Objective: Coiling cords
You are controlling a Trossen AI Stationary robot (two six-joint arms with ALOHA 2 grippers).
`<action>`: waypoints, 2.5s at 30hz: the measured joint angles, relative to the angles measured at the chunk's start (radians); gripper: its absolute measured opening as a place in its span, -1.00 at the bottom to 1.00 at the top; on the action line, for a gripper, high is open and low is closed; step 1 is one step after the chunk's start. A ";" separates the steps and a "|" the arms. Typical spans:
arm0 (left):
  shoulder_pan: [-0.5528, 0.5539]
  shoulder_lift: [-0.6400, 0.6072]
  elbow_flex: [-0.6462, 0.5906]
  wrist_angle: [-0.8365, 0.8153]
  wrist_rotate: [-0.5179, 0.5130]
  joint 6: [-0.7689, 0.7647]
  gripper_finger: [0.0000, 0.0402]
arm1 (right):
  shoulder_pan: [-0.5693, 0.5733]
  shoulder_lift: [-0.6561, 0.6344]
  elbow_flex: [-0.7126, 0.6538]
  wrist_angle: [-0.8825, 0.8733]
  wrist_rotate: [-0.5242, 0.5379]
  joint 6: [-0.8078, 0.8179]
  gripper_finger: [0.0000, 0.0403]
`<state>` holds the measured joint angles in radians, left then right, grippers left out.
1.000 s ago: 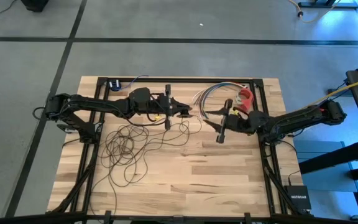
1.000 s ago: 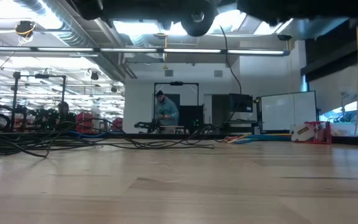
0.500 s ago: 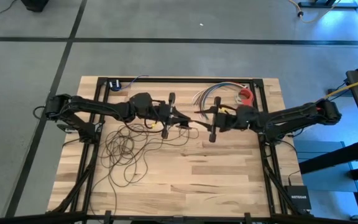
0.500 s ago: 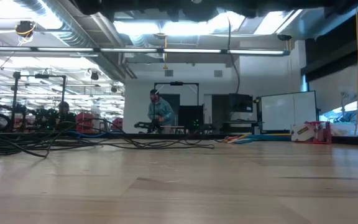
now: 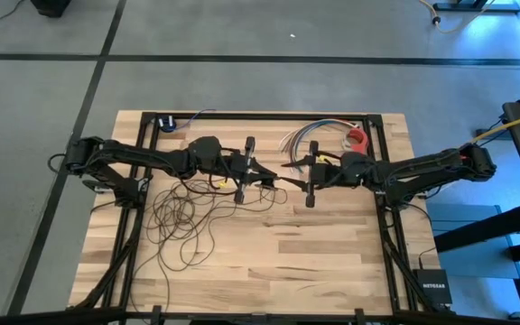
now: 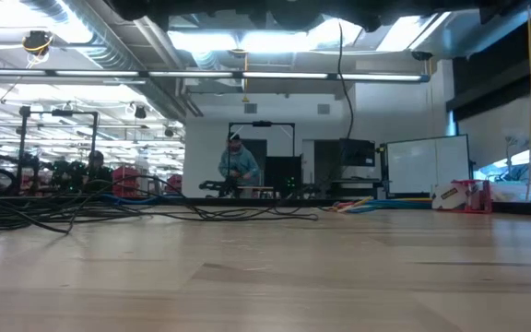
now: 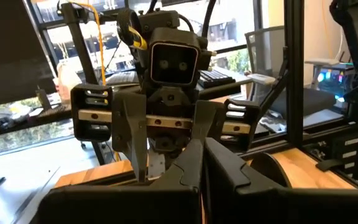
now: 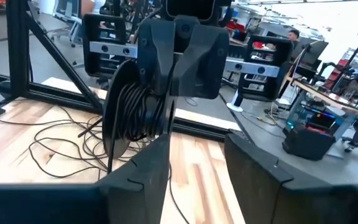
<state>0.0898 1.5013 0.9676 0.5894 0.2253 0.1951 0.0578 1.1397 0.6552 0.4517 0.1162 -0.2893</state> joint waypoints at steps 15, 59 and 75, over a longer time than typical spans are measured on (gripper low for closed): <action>0.004 -0.005 0.000 -0.029 -0.036 0.018 -0.99 | 0.001 -0.060 0.000 -0.082 0.005 0.025 -0.20; -0.003 -0.005 0.000 -0.005 -0.029 0.010 -0.99 | 0.001 0.075 -0.001 0.147 0.005 0.014 -0.95; 0.001 -0.010 0.001 -0.009 -0.125 -0.031 -0.46 | 0.002 0.047 -0.001 0.113 0.076 -0.032 -0.97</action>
<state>0.0911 1.4911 0.9684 0.5803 0.1004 0.1636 0.0593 1.1862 0.6544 0.5652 0.1925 -0.3214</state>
